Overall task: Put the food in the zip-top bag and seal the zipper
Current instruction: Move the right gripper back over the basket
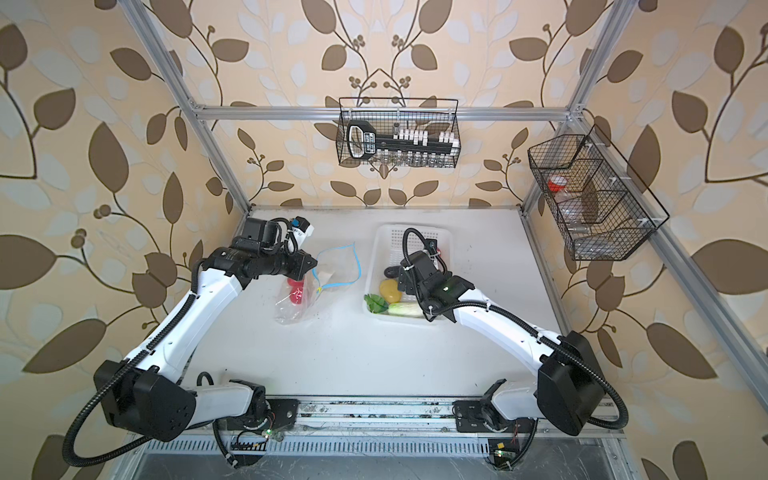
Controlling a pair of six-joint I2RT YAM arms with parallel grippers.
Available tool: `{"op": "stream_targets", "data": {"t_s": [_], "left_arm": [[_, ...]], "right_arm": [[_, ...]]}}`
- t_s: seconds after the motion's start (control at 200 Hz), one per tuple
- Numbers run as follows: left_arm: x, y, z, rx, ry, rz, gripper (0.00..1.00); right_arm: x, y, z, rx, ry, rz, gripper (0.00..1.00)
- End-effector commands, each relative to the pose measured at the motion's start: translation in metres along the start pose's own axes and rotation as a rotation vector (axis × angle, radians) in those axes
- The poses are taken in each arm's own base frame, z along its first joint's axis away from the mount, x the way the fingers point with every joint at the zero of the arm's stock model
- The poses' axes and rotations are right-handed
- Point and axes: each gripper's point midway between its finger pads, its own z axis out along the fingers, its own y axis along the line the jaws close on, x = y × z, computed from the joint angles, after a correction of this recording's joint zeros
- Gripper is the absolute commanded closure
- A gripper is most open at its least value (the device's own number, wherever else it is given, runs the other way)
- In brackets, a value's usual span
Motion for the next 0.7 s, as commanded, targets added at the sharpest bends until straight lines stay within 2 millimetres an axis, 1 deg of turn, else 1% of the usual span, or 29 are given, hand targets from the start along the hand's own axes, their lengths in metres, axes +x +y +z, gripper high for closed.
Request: {"op": "stream_targets", "data": {"t_s": [0.0, 0.115, 0.22, 0.265, 0.31, 0.38, 0.435, 0.585, 0.695], "left_arm": [[-0.001, -0.008, -0.01, 0.004, -0.042, 0.051, 1.0], [0.009, -0.006, -0.003, 0.009, -0.025, 0.029, 1.0], [0.012, -0.008, 0.001, 0.031, -0.032, 0.015, 1.0], [0.012, -0.008, 0.001, 0.029, -0.03, 0.013, 1.0], [0.014, -0.006, 0.003, 0.02, -0.024, 0.021, 1.0], [0.016, 0.003, 0.006, -0.022, -0.019, 0.016, 1.0], [0.019, 0.006, 0.007, -0.02, -0.015, -0.002, 1.0], [0.026, 0.002, 0.009, 0.059, -0.012, -0.066, 1.0], [0.024, 0.006, 0.008, 0.048, -0.019, -0.081, 1.0]], "right_arm": [[-0.002, 0.001, 0.0, 0.003, 0.023, -0.015, 0.0], [-0.001, 0.0, 0.005, -0.002, 0.036, -0.021, 0.0], [0.005, 0.005, 0.014, -0.06, 0.104, -0.005, 0.0], [0.006, 0.005, 0.016, -0.059, 0.117, -0.003, 0.0], [0.006, 0.006, 0.018, -0.061, 0.121, -0.006, 0.0], [0.007, 0.006, 0.02, -0.061, 0.122, -0.011, 0.0], [0.007, 0.006, 0.022, -0.061, 0.125, -0.01, 0.0], [0.011, 0.001, 0.032, -0.024, 0.143, -0.016, 0.0], [0.013, -0.003, 0.046, -0.004, 0.179, -0.028, 0.0]]}}
